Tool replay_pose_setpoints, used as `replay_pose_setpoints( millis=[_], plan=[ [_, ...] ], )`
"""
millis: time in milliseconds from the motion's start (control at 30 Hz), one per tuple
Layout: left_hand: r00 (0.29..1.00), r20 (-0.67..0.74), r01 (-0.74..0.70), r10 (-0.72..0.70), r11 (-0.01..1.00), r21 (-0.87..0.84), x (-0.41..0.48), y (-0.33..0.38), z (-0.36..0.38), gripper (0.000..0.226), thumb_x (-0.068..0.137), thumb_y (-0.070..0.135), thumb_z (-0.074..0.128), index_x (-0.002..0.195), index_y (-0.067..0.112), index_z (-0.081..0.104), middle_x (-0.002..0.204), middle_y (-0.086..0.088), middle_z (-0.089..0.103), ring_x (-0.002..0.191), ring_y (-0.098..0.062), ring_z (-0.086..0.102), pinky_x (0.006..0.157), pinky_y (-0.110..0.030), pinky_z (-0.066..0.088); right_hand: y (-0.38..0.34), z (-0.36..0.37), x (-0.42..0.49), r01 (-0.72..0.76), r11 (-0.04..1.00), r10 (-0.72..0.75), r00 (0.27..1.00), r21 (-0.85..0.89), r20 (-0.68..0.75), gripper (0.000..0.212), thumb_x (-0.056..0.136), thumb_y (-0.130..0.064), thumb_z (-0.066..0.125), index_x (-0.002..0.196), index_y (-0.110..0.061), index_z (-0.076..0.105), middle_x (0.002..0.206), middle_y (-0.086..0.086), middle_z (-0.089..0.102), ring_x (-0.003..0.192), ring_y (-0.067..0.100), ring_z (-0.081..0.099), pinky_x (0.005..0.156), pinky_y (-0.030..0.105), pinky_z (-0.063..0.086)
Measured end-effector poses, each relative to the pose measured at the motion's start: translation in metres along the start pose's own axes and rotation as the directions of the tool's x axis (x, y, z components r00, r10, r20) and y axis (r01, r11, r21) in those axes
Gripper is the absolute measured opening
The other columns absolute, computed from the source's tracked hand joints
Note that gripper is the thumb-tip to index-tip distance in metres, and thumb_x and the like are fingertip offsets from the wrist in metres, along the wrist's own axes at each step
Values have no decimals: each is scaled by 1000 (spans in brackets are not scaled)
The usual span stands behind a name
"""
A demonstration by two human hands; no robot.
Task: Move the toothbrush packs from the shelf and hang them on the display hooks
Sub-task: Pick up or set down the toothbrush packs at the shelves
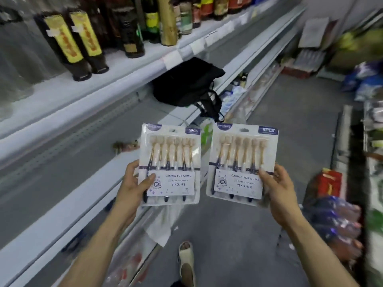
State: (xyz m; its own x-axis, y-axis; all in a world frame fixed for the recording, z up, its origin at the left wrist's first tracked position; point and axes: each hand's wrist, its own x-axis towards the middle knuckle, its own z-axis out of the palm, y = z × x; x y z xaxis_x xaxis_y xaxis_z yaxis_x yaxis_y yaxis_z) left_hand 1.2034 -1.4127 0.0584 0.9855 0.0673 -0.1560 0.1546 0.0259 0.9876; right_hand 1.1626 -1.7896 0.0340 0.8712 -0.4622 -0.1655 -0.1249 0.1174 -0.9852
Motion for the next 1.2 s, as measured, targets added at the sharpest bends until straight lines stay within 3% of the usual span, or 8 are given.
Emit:
replay_pose_setpoints(
  millis=[333,433,567,667,767,900,1033,1200],
  plan=[
    [915,399,46,-64,997,54,227,25,229,40,98,-3,66,131,18,56,110,-3,79,95,-19,78,72,-29,63,-35,-92,159,25,996,8,923,81,-385,14,102,-23,66,116,-24,67,110,10,79,101,32,77,90,64,59],
    [878,473,57,-73,997,48,288,43,306,40,96,-6,65,128,16,56,119,-13,75,104,-26,75,89,-44,62,-62,-119,204,72,997,-49,869,28,-492,5,102,-20,67,107,-20,66,102,11,77,89,22,76,80,39,65],
    [827,557,83,-82,996,23,347,59,408,34,94,-7,63,121,13,59,120,-15,75,110,-34,73,95,-54,57,-90,-164,251,68,997,-44,830,22,-556,57,79,-66,80,120,-29,64,113,9,79,106,33,76,95,63,58],
    [815,576,55,-54,998,16,376,69,488,28,91,-3,62,110,18,65,103,-2,79,102,-29,75,88,-47,59,-105,-198,289,102,994,-58,784,37,-618,43,95,-44,71,129,-22,57,111,15,78,100,36,77,83,60,63],
    [783,622,42,-26,999,-10,403,74,569,23,93,7,65,111,21,68,110,-10,78,101,-33,75,93,-60,58,-120,-236,332,136,990,-70,722,42,-689,25,105,-33,63,127,-25,56,106,15,79,89,33,79,54,33,59],
    [714,700,5,-19,1000,23,429,91,667,22,94,27,77,114,23,69,112,-15,78,103,-44,75,92,-72,55,-152,-287,381,175,982,-62,652,71,-755,16,105,-30,64,118,-32,56,106,12,79,89,29,80,68,42,63],
    [623,780,-18,51,999,-51,448,123,772,20,89,27,77,108,26,70,111,-17,78,103,-42,74,97,-64,55,-196,-342,423,235,971,-106,558,34,-823,20,104,-28,66,122,-28,56,106,8,80,88,28,80,72,45,63],
    [486,871,44,70,994,-104,469,163,905,63,60,49,97,111,21,72,108,-19,78,95,-39,76,96,-62,55,-251,-397,453,282,957,-180,403,-65,-897,17,104,-27,65,120,-29,59,104,3,80,89,27,79,63,41,62]
  ],
)
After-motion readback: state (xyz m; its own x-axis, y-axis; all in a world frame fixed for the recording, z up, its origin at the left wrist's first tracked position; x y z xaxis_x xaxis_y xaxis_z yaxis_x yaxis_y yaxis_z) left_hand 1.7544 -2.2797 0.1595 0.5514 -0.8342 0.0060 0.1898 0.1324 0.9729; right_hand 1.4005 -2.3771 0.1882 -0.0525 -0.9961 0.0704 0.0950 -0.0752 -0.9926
